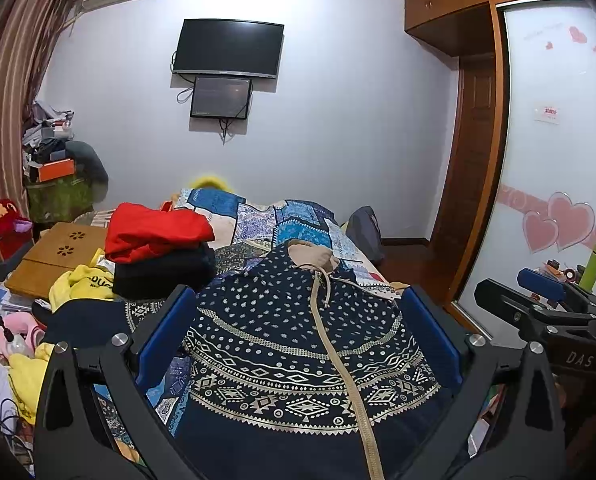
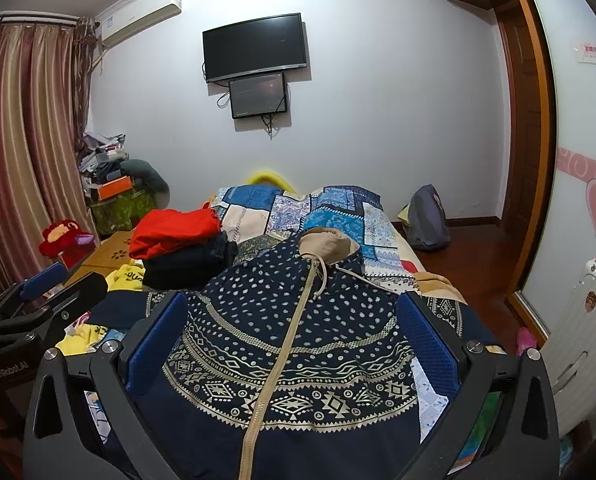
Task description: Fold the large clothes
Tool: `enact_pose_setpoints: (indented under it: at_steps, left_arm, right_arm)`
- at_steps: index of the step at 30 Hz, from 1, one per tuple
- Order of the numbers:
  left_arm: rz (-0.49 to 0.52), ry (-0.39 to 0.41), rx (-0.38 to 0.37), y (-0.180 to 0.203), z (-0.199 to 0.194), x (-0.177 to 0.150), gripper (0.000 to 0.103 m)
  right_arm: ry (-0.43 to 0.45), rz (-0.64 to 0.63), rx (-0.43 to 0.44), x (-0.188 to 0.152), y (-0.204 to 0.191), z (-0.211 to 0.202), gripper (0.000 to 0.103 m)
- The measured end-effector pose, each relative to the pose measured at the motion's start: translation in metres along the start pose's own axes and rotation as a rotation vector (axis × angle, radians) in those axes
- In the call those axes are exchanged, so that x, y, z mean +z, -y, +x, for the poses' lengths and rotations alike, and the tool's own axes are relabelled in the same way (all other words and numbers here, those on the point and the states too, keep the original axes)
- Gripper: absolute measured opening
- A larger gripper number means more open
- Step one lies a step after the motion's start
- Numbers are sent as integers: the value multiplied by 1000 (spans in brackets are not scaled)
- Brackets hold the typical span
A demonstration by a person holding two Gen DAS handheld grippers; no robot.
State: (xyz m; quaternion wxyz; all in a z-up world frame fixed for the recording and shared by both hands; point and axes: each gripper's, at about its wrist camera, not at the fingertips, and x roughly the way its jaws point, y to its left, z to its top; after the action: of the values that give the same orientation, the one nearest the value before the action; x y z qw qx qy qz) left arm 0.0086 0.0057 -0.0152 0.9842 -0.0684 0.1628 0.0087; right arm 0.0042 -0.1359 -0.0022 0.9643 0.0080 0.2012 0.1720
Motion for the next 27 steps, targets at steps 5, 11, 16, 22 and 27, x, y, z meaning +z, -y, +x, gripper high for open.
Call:
enact_pose_setpoints:
  at_steps: [5, 11, 16, 22, 27]
  left_arm:
    - [-4, -5, 2, -1, 2, 0, 103]
    - [-6, -5, 5, -3, 2, 0, 103]
    - [-12, -8, 6, -3, 3, 1, 103]
    - [-9, -6, 8, -3, 3, 2, 103]
    - [-8, -4, 8, -1, 3, 3, 103]
  right_arm:
    - [0, -10, 2, 0, 0, 1, 103]
    - [-1, -11, 2, 0, -2, 1, 103]
    - [-2, -12, 4, 0, -2, 0, 103]
    - [-1, -17, 2, 0, -4, 0, 103]
    - [-3, -15, 4, 1, -4, 0, 103]
